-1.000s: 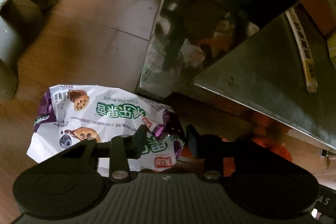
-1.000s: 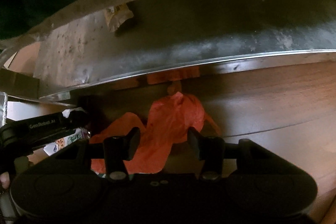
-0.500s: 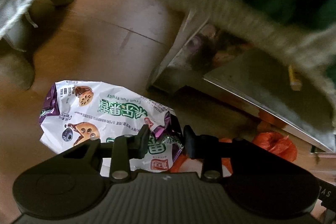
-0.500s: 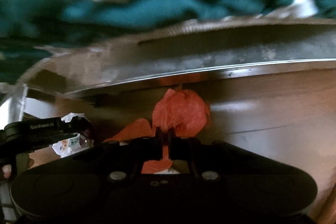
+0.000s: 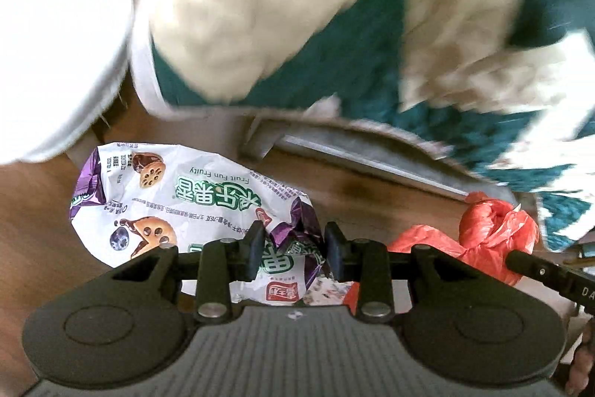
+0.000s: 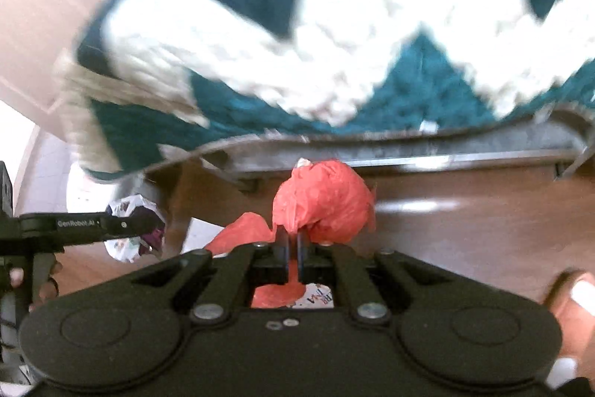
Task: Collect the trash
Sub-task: 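Carry the cookie wrapper and red bag up over the teal wastebasket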
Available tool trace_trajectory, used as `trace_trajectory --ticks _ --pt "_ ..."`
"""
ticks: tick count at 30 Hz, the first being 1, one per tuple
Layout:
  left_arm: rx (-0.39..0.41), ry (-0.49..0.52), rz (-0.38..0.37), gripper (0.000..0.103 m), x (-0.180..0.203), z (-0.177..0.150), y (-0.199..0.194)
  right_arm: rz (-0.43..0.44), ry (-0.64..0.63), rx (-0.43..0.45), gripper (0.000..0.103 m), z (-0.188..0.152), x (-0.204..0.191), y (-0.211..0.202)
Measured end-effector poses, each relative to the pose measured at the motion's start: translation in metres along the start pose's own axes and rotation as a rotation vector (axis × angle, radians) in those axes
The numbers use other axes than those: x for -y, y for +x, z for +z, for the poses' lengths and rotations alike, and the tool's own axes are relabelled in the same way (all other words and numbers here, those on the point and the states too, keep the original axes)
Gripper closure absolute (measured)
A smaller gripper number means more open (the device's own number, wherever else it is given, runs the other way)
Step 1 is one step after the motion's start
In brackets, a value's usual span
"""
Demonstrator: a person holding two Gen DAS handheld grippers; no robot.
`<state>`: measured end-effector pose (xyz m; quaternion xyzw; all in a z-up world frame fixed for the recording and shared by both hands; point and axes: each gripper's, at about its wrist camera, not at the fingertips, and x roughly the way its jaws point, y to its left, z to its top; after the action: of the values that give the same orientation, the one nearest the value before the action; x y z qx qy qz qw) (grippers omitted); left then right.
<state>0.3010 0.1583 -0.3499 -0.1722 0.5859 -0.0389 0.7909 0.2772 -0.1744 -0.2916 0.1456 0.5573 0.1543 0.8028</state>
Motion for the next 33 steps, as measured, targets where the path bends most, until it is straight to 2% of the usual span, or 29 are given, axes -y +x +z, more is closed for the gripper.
trace_trajectory --ticks 9,16,20,26,33 --pt "0.114 -0.008 -0.087 0.069 0.037 -0.007 -0.135 0.044 -0.086 0.154 0.099 0.005 -0.042 -0.13" --pt "0.219 0.054 -0.15 0.069 0.075 -0.034 -0.227 0.08 -0.175 0.295 0.099 0.004 -0.071 -0.225" --pt "0.293 0.096 -0.173 0.069 0.098 -0.038 -0.275 0.068 -0.243 0.382 0.099 0.012 -0.084 -0.275" --pt "0.44 0.187 -0.192 0.069 0.146 -0.021 -0.341 0.035 -0.324 0.539 0.099 0.048 -0.101 -0.338" --pt "0.595 0.249 -0.23 0.069 0.208 0.022 -0.401 -0.017 -0.374 0.67 0.099 0.107 -0.116 -0.382"
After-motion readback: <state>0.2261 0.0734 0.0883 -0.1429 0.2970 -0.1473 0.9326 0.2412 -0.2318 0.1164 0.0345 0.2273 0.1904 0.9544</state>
